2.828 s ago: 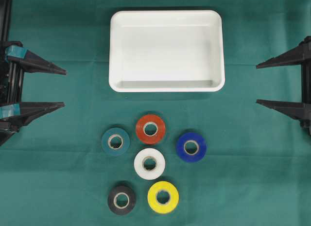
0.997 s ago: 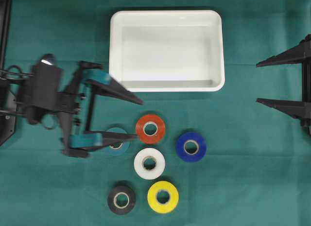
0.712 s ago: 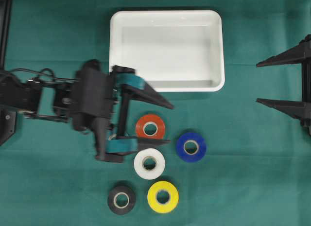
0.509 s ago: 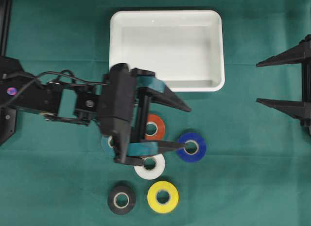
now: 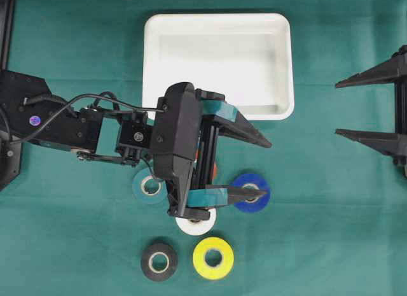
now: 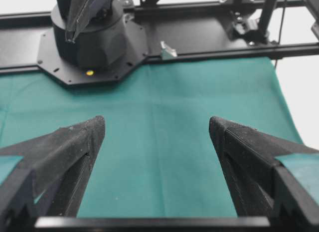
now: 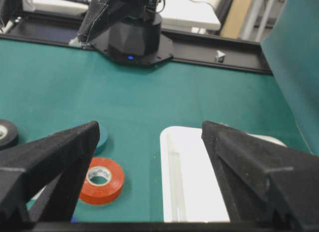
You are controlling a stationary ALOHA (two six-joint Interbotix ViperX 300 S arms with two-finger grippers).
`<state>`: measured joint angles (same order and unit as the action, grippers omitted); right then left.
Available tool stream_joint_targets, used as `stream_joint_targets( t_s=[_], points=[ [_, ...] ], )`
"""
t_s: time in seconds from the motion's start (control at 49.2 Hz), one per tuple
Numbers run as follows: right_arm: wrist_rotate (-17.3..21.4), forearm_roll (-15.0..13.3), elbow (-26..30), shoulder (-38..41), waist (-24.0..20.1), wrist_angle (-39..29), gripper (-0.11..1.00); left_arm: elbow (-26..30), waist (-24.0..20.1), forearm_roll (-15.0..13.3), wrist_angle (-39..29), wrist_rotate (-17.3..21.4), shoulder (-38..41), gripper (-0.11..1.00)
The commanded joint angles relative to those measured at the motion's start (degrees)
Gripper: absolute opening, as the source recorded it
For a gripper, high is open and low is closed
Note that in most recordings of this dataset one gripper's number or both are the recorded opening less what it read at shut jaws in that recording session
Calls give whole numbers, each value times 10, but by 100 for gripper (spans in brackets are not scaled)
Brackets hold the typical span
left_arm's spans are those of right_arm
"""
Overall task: Pick up the tape from a random location and place it into the white case.
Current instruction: 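Reach the left gripper across the table over the blue tape roll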
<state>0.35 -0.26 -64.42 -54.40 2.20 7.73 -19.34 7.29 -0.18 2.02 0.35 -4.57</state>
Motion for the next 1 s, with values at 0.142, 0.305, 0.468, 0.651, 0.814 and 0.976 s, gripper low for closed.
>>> stream_joint_targets(
  t_s=[0.142,0.305,0.468,0.651,0.814,0.976],
  points=[
    [1,-1,14,4,1,4,93,35,1,-2,-43,-10,-4,99],
    [1,-1,14,4,1,0,93,86,3,-2,-151,-18,14,99],
    [1,-1,14,4,1,1,93,154,3,-2,-272,-29,50,99],
    [2,-1,14,5,1,-5,93,232,3,-2,-402,-48,91,99],
    [2,-1,15,5,1,-8,93,297,4,-1,-492,-51,124,99],
    [2,-1,14,7,1,-8,93,339,7,0,-542,-52,146,99]
  ],
)
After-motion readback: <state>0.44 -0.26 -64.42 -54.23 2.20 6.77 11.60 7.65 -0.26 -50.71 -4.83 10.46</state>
